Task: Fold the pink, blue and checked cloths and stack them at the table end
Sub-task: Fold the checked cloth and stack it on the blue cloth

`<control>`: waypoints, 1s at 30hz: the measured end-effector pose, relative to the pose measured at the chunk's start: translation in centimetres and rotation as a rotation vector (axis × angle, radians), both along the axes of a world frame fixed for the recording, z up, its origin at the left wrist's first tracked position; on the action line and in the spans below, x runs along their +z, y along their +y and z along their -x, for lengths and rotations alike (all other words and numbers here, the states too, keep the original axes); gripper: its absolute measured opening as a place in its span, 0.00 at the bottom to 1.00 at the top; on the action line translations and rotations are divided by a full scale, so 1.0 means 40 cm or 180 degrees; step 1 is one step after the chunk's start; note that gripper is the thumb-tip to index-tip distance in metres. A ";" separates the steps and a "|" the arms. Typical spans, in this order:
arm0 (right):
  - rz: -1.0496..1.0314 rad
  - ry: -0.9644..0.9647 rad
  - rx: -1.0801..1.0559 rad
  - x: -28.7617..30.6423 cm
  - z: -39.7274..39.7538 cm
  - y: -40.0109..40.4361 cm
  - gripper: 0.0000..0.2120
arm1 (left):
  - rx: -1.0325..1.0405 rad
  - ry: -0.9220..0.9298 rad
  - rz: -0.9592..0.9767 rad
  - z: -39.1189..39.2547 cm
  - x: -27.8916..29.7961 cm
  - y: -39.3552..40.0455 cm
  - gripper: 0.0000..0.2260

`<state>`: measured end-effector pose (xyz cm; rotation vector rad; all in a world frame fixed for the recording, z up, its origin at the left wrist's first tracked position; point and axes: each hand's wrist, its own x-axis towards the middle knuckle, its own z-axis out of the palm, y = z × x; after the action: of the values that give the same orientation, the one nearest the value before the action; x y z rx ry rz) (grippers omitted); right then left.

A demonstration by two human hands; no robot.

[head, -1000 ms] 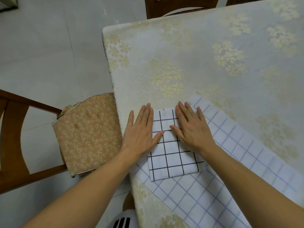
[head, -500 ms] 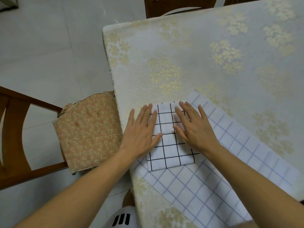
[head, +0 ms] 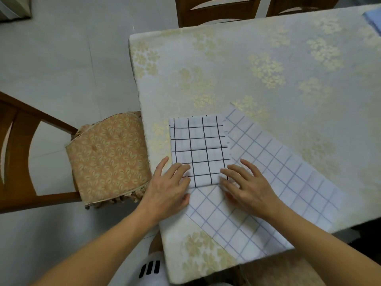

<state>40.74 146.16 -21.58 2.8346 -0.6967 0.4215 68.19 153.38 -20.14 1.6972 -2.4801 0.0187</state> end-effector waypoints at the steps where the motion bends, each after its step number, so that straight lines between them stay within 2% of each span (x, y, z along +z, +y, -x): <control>1: 0.0062 -0.0024 -0.0020 -0.005 0.000 0.009 0.06 | 0.0016 -0.0008 0.0031 0.003 -0.004 0.005 0.14; 9: 0.0295 -0.0066 -0.0131 -0.024 -0.024 0.009 0.02 | 0.0103 -0.0156 0.0139 0.016 -0.010 0.010 0.11; 18: 0.0302 0.0167 -0.0220 -0.018 -0.051 -0.016 0.08 | 0.0246 -0.0392 -0.0024 0.015 -0.013 -0.022 0.11; 22: 0.0327 0.0061 -0.0279 -0.026 -0.055 -0.020 0.05 | 0.0311 -0.0287 -0.0005 0.013 -0.020 -0.028 0.10; 30: 0.0319 -0.0089 -0.0476 -0.019 -0.088 -0.024 0.08 | 0.0404 0.0185 0.0286 0.009 -0.009 -0.035 0.10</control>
<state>44.25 145.20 -22.34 2.6661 -0.8608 0.4584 67.81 151.97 -20.48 1.7882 -2.2911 0.0909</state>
